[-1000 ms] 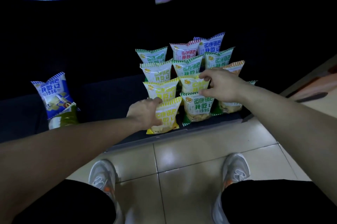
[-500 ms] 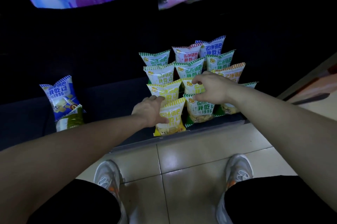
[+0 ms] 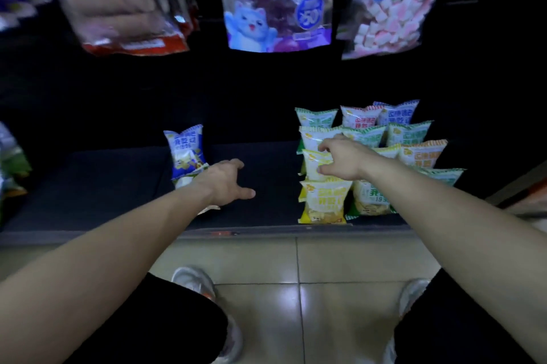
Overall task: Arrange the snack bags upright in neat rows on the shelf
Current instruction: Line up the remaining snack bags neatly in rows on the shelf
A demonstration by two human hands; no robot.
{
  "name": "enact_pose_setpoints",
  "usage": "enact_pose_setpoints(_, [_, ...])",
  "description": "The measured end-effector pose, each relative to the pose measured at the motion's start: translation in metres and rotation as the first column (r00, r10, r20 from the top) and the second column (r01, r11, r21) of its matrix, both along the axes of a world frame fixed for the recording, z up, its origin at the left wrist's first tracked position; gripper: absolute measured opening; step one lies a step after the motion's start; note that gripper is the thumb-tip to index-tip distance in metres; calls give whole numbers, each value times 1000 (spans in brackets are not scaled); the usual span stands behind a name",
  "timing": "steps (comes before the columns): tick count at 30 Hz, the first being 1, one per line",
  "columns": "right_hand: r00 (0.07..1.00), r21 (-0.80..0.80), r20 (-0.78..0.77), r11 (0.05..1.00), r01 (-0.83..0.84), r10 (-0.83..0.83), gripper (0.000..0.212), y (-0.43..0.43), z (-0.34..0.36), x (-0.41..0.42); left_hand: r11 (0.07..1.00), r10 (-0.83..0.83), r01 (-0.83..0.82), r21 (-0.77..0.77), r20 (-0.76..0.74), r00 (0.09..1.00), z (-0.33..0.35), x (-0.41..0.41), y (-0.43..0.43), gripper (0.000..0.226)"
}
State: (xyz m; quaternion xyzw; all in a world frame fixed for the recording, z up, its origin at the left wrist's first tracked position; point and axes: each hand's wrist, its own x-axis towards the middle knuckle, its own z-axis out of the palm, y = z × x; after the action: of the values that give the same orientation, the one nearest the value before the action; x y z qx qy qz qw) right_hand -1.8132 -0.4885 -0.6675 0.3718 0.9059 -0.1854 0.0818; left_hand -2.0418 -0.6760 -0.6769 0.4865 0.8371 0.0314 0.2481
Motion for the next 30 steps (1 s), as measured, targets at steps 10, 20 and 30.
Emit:
enact_pose_setpoints(10, [995,-183,5,978,-95,98,69,-97,-53,-146,981,193,-193,-15,-34,981,14,-118,-107,72])
enact_pose_setpoints(20, [1000,-407,8,913,30,-29,60,-140,-163,-277,969,223,-214,-121,70,972,-29,-172,-136,78])
enact_pose_setpoints(30, [974,-561,-65,815,145,-218,54,-142,-211,-290,938,337,-308,-157,226,914,-43,-172,-132,86])
